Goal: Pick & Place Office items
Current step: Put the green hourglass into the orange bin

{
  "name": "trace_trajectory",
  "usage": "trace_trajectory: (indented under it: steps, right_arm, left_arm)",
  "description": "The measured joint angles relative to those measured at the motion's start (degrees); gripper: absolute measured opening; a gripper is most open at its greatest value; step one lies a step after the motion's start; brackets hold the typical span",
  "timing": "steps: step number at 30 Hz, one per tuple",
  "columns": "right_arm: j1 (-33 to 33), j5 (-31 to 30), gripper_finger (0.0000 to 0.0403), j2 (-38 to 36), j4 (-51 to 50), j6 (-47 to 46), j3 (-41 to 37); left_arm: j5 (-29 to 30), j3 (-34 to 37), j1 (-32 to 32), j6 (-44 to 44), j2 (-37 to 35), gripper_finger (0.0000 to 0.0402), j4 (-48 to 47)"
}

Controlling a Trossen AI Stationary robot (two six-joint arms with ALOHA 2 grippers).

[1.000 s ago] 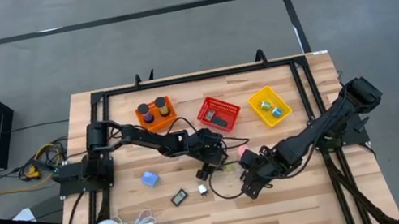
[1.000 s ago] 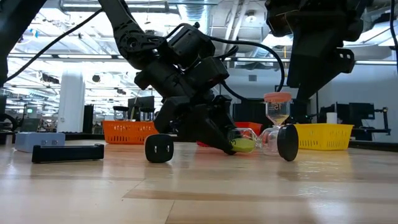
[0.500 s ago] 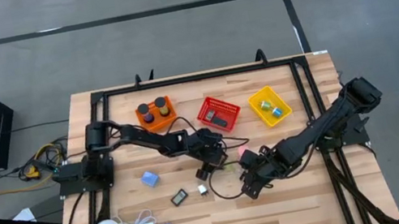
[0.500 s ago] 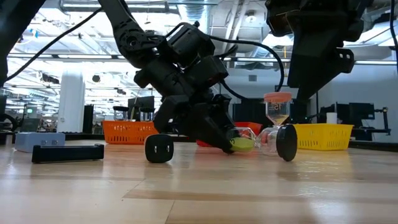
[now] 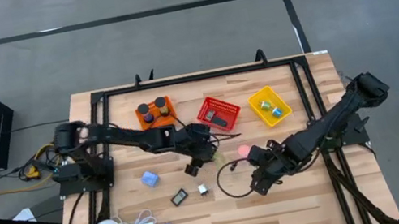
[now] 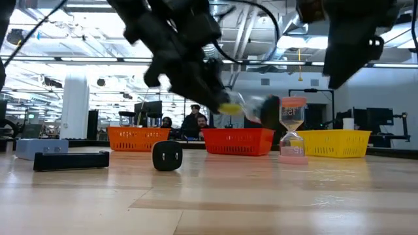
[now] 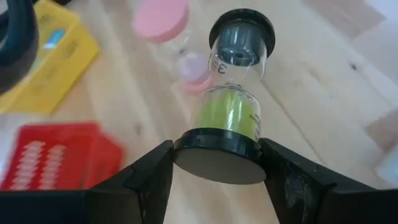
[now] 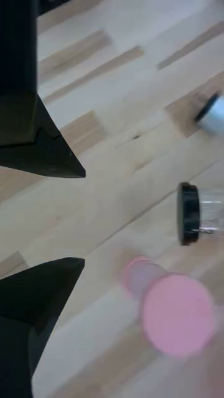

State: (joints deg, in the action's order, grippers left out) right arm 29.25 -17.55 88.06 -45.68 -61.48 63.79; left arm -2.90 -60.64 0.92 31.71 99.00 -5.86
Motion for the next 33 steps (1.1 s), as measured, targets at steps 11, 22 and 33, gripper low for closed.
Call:
trace_trajectory:
  steps: [11,22,33]
  right_arm:
    - [2.9,-4.2,0.0212,-2.9,-0.6,0.6,0.0]
    - [4.2,-5.0,0.0212,-2.5,-0.5,0.6,0.0]
    - [4.1,-5.0,0.0212,-2.5,1.0,3.5,0.0]
  left_arm:
    - [25.4,0.0,-0.8,-0.2,-17.0,0.0215,-25.6]
    - [35.3,0.2,-10.4,-0.6,-27.6,0.0215,-40.4]
    - [38.6,6.8,-16.0,3.8,-27.7,0.0215,-46.8]
